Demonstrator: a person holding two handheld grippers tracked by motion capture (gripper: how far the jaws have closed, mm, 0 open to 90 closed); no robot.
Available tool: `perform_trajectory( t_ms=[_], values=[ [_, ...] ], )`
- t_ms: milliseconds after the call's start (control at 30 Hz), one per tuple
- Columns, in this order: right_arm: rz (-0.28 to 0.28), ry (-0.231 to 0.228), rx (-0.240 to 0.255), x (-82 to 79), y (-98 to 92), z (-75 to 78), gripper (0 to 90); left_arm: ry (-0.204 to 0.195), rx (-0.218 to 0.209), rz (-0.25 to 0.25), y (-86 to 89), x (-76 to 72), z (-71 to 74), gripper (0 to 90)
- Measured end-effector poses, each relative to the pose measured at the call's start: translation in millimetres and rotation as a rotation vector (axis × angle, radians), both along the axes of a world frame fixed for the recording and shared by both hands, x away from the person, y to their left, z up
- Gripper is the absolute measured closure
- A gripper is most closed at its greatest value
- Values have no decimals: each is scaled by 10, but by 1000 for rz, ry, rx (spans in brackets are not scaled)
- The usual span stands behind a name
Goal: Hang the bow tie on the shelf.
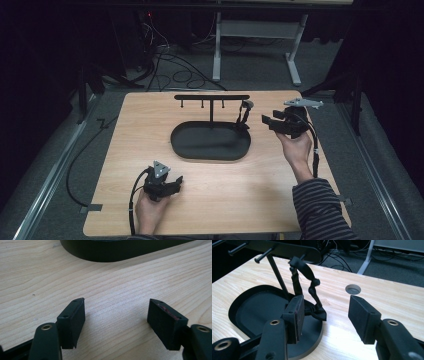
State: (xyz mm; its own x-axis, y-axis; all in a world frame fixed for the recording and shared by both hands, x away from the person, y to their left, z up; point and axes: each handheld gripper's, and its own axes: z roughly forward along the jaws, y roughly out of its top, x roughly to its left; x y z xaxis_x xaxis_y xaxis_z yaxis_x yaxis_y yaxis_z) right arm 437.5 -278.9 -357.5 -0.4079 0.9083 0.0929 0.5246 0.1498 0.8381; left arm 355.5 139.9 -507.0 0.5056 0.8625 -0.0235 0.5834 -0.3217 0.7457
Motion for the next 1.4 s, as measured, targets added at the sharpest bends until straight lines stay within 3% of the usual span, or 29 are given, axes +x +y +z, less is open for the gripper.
perform_trajectory(
  t_ms=[1033, 1400],
  values=[
    [-14, -13, 41, -345, -272, -165, 488, -1, 1, 1, -1, 0, 0, 310],
    [-22, -39, 48, -468, -348, -200, 506, -1, 1, 1, -1, 0, 0, 310]
  ],
)
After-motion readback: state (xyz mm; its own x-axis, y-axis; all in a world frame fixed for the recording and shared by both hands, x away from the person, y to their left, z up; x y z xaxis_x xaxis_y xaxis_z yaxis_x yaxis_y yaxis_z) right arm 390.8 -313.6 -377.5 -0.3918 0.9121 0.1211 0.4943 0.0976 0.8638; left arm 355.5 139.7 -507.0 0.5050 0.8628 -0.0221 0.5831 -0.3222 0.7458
